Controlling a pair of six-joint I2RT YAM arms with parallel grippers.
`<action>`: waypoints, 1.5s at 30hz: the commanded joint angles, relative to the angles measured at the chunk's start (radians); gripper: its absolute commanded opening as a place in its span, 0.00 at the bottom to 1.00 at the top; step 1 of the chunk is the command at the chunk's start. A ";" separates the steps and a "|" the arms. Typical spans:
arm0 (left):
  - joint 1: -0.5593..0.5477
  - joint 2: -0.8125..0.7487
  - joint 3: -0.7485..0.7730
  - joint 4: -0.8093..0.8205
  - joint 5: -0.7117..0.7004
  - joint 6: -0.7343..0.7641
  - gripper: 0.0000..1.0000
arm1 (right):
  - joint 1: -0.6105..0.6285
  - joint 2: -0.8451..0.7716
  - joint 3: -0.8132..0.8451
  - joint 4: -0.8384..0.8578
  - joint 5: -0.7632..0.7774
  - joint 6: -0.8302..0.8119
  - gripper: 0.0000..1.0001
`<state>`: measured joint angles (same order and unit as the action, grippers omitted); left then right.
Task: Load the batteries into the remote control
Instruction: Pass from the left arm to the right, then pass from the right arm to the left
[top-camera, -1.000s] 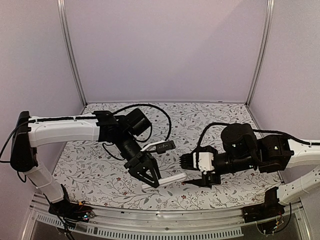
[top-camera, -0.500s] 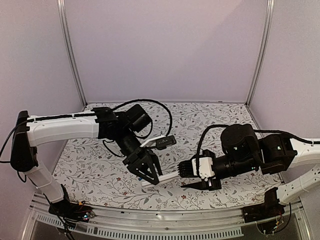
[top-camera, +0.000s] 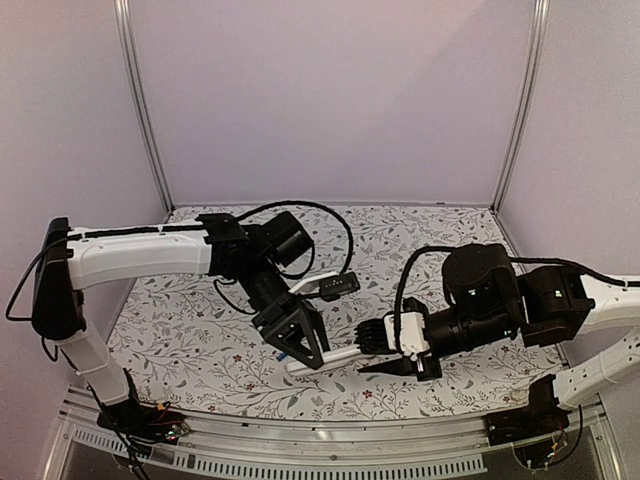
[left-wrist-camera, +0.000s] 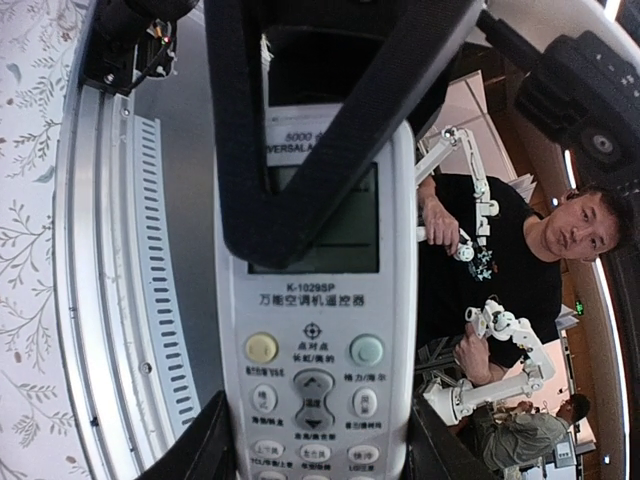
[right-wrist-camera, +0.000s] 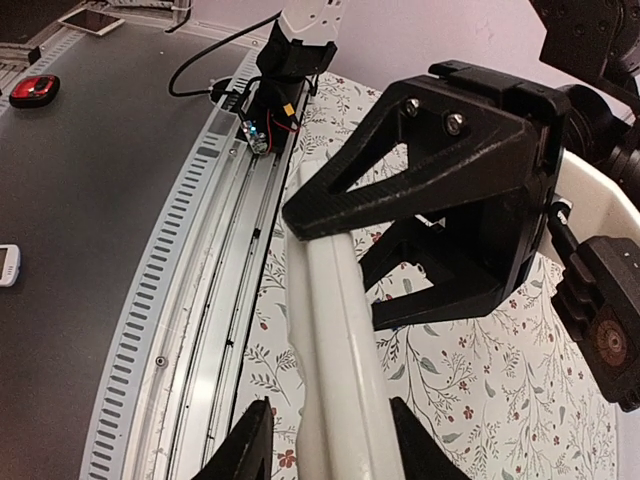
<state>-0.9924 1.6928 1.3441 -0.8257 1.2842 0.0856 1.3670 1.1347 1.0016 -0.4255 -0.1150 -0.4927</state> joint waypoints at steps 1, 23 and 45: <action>-0.006 0.030 0.042 -0.021 0.010 0.031 0.31 | 0.009 0.019 0.033 0.013 -0.045 -0.004 0.35; 0.172 -0.573 -0.368 0.574 -0.849 -0.222 1.00 | -0.319 0.047 0.012 0.059 -0.204 0.468 0.00; -0.171 -0.318 -0.341 0.594 -1.504 0.356 0.94 | -0.625 0.376 0.161 -0.049 -0.811 0.711 0.00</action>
<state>-1.1442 1.3235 0.9421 -0.2447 -0.1715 0.3729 0.7433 1.4948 1.1351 -0.4236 -0.8490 0.2241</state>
